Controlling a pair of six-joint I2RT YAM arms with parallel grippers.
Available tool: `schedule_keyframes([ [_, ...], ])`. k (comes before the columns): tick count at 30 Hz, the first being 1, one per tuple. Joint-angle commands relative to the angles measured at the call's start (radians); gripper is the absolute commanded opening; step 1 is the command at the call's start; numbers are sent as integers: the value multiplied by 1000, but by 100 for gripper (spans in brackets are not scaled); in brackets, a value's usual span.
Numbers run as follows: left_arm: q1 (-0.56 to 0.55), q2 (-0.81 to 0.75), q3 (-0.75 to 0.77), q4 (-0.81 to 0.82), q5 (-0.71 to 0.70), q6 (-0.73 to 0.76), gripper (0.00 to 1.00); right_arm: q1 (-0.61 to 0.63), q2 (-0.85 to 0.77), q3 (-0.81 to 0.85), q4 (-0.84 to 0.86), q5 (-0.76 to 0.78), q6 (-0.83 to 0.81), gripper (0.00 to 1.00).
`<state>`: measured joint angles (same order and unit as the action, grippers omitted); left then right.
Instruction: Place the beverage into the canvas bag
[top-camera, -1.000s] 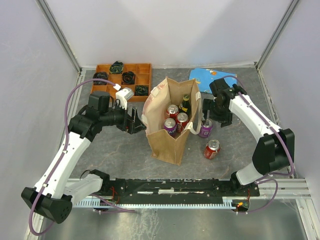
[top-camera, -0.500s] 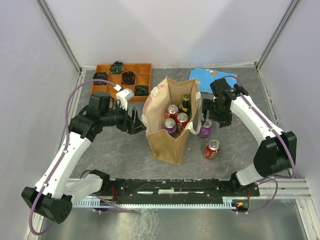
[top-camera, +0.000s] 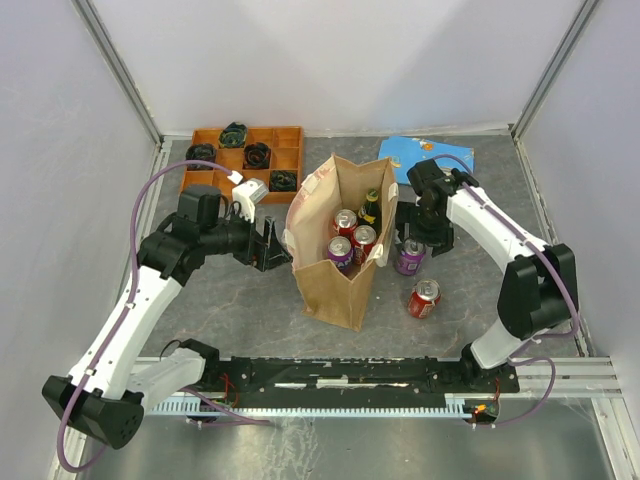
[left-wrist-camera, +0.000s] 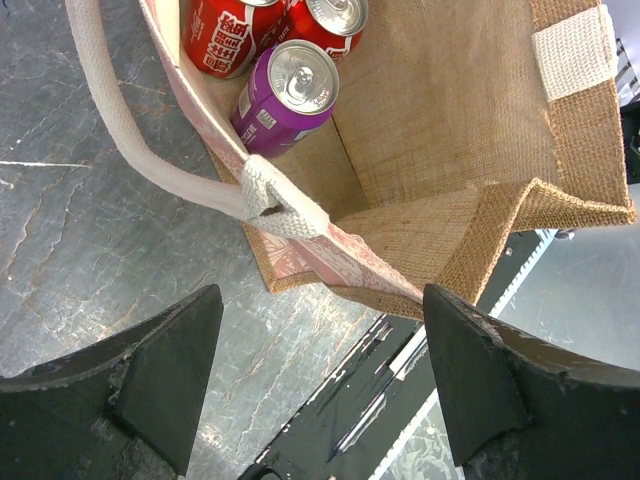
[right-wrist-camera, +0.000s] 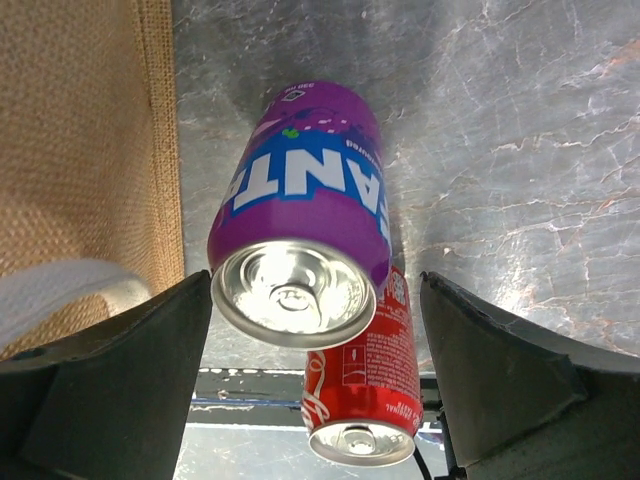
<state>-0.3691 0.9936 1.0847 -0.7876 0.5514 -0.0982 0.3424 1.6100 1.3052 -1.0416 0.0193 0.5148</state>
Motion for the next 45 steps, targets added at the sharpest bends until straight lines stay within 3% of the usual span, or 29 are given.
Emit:
schedule_keyframes([
  [1,-4,-23,-2,8,5,50,87,2,22,35,36,45,-22,92],
  [24,-5,-23,6,4,4,58,87,3,63,-17,31,62,-19,81],
  [26,-4,-25,6,4,4,61,87,1,62,-26,32,59,-17,72],
  [28,-5,-27,7,4,3,64,87,2,57,-31,35,56,-11,50],
  [31,-4,-31,6,3,2,66,87,2,19,-22,34,65,6,8],
  [32,-5,-33,8,0,1,68,87,2,2,-8,29,74,9,1],
  [37,-5,-46,5,-13,-2,79,87,-1,-71,221,-80,125,8,0],
  [41,-5,-48,3,-13,-4,84,87,-3,-57,524,-199,156,-29,0],
  [45,-5,-45,1,-7,-9,86,87,6,-3,815,-262,87,-60,0],
])
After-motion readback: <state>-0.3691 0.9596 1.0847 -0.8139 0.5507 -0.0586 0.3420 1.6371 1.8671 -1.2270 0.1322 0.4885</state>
